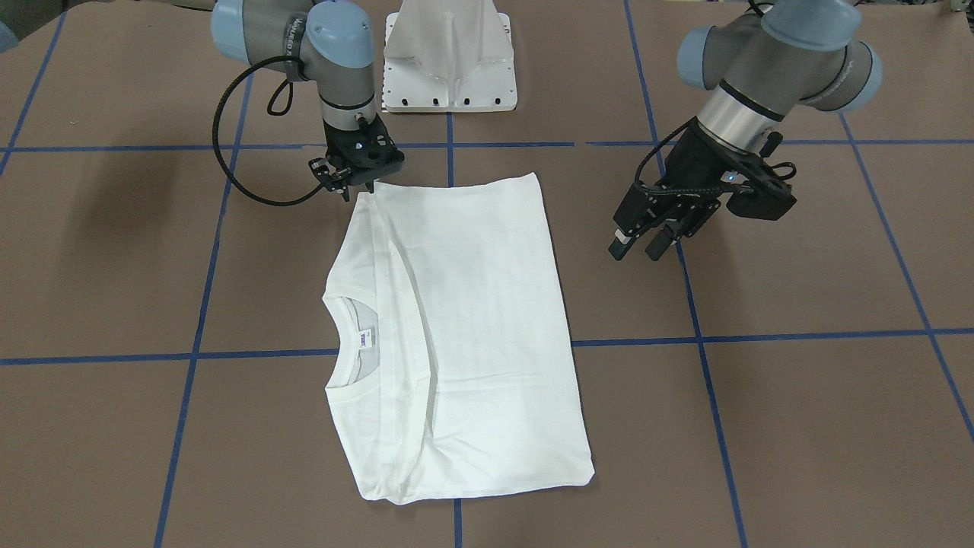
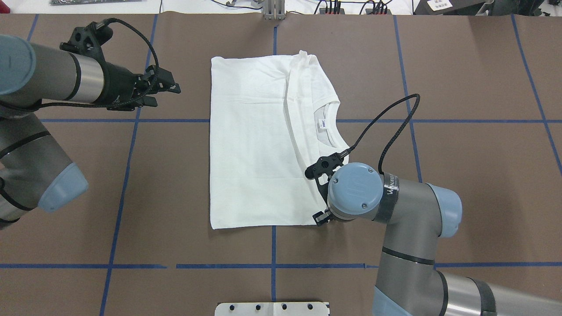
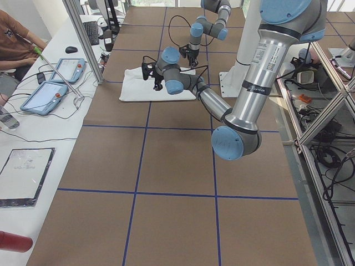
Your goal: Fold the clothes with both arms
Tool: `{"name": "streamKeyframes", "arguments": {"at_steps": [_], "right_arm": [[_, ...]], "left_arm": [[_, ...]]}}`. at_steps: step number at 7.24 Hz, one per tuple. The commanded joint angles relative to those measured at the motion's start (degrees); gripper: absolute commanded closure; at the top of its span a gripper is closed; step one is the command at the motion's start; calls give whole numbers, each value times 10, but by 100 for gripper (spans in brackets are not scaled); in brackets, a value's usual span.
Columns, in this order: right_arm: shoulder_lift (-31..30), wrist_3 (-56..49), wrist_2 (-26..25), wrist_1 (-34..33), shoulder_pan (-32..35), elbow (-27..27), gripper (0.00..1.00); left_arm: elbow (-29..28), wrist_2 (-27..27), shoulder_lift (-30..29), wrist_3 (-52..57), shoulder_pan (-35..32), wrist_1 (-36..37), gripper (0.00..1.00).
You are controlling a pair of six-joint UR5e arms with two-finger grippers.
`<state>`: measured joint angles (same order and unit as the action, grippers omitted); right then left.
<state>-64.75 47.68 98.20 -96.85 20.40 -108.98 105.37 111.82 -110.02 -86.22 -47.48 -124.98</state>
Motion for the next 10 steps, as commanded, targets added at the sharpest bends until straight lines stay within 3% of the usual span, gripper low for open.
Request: {"name": "streamKeyframes", "arguments": {"at_steps": [1,2,4,6,7,9,10], "right_arm": [[-17,1,-1,-4,0,-21,11],[-10,1,-3,-3,10,-20,1],[41,2,-8,2,32,10,0],[115,-5,-6,3,57,105,0],[131,-6,-7,6,72,127,0],[177,-12,-7,84,94,241,0],[192,-14,-6,93,98,264,0]], "left_arm": [[0,1,1,1,-1,0,25],[4,1,1,0,-2,0,25],[13,1,7,0,-2,1,25],[21,2,8,-1,-2,1,25],[21,2,8,-1,-2,1,25],[22,2,8,-11,-2,1,25],[22,2,7,-15,-1,1,25]]}}
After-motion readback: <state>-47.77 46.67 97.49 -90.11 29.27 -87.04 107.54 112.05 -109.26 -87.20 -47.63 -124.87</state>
